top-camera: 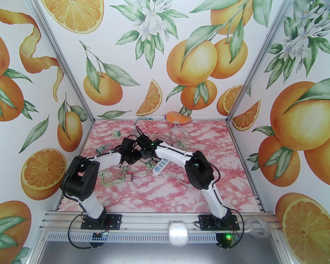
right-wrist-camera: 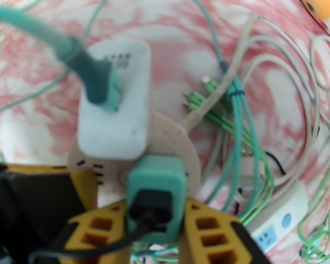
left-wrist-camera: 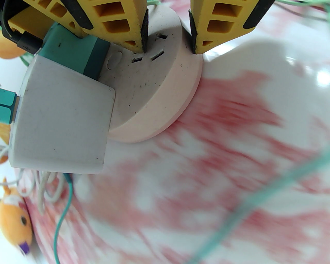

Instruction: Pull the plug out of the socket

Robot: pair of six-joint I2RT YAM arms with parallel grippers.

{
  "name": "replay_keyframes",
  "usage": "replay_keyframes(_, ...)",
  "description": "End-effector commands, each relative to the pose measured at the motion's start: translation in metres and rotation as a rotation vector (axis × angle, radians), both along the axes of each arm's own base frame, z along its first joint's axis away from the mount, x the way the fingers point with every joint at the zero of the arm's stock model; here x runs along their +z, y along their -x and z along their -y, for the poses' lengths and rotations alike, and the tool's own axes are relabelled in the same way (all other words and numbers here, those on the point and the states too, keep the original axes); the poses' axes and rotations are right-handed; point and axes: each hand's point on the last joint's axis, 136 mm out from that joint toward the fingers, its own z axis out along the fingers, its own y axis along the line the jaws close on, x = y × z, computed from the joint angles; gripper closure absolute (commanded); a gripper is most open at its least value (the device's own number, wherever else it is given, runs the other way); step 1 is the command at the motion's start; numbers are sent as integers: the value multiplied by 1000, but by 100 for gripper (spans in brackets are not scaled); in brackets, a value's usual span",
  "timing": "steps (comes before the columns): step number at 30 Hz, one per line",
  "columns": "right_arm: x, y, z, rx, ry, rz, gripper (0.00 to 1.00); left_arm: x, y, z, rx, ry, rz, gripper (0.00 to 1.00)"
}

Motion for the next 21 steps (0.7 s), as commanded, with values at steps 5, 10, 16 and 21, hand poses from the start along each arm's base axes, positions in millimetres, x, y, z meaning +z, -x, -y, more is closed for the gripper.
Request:
replay_keyframes(5,-4,28,-1,64,-108,-96,69,-46,64,50,-118,-15,-253,73)
replay_keyframes(10,-15,37,-13,70,-103,-118,68,-52,67,52,-113,7,-262,73)
replay_keyframes(16,-3,37,-43,88,-251,-142,69,-54,70,49,-112,-12,-270,73)
replay_keyframes(21,3,20,-12,-20,-376,-177,69,-56,72,45,-104,-26,-278,74)
